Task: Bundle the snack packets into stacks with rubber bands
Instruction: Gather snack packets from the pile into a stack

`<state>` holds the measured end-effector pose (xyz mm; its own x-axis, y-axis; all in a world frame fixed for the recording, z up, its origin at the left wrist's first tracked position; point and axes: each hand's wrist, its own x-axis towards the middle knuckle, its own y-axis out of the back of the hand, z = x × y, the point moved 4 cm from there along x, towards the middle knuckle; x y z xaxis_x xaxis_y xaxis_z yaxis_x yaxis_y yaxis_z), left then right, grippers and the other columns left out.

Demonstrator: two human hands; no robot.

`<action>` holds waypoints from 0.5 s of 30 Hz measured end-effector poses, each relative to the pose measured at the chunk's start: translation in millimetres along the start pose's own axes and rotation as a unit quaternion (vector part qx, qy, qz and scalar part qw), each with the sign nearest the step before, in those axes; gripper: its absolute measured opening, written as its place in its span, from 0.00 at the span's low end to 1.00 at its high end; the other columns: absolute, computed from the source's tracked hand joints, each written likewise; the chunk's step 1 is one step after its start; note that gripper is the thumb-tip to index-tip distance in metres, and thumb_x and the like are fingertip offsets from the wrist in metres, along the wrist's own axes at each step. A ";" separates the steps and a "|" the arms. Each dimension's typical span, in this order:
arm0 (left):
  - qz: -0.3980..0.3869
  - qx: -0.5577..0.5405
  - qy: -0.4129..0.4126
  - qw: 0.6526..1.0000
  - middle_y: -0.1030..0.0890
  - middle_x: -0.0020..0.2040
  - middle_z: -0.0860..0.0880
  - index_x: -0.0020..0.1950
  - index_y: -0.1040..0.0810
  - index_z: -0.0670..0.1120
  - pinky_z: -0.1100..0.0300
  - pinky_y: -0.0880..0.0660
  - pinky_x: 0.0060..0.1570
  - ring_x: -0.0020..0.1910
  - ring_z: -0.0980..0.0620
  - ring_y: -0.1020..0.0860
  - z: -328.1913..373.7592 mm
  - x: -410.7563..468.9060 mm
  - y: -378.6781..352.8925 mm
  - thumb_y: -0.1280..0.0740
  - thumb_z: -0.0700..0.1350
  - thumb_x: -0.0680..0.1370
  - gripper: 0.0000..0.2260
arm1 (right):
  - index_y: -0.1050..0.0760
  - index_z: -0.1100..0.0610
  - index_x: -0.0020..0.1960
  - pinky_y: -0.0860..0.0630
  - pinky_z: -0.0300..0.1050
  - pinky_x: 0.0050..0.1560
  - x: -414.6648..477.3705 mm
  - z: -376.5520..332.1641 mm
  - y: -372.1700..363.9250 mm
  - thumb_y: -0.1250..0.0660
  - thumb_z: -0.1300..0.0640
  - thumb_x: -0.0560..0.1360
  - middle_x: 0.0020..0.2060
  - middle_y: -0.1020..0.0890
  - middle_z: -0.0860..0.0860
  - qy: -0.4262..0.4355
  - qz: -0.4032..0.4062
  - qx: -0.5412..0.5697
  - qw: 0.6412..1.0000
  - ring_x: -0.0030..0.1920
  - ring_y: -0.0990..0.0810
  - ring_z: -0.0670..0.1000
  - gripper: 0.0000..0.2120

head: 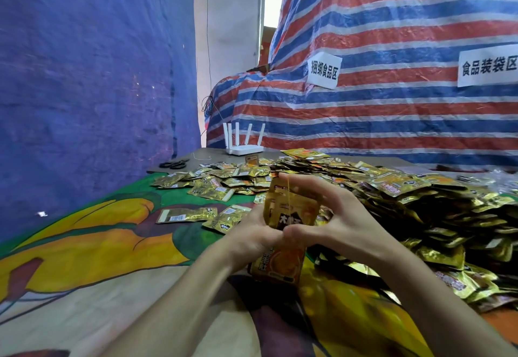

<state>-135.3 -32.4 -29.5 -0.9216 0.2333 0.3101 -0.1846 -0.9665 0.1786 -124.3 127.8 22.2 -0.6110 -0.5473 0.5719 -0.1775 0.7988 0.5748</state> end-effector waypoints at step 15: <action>0.091 0.142 -0.053 0.984 0.16 0.45 0.49 0.54 0.26 0.49 0.50 0.18 0.44 0.41 0.53 0.18 5.5 0.4 -6.1 0.23 0.44 0.60 0.25 | 0.22 0.38 0.55 0.18 0.51 0.52 22.0 -2.7 3.6 0.23 0.42 0.58 0.48 0.16 0.44 -0.047 -0.065 -0.104 0.991 0.48 0.17 0.46 0.26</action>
<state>-132.6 -25.8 -25.3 -0.8873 0.0842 0.4535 0.0962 -0.9278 0.3604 -136.3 118.0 38.4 -0.6649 -0.6080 0.4340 -0.1025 0.6497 0.7532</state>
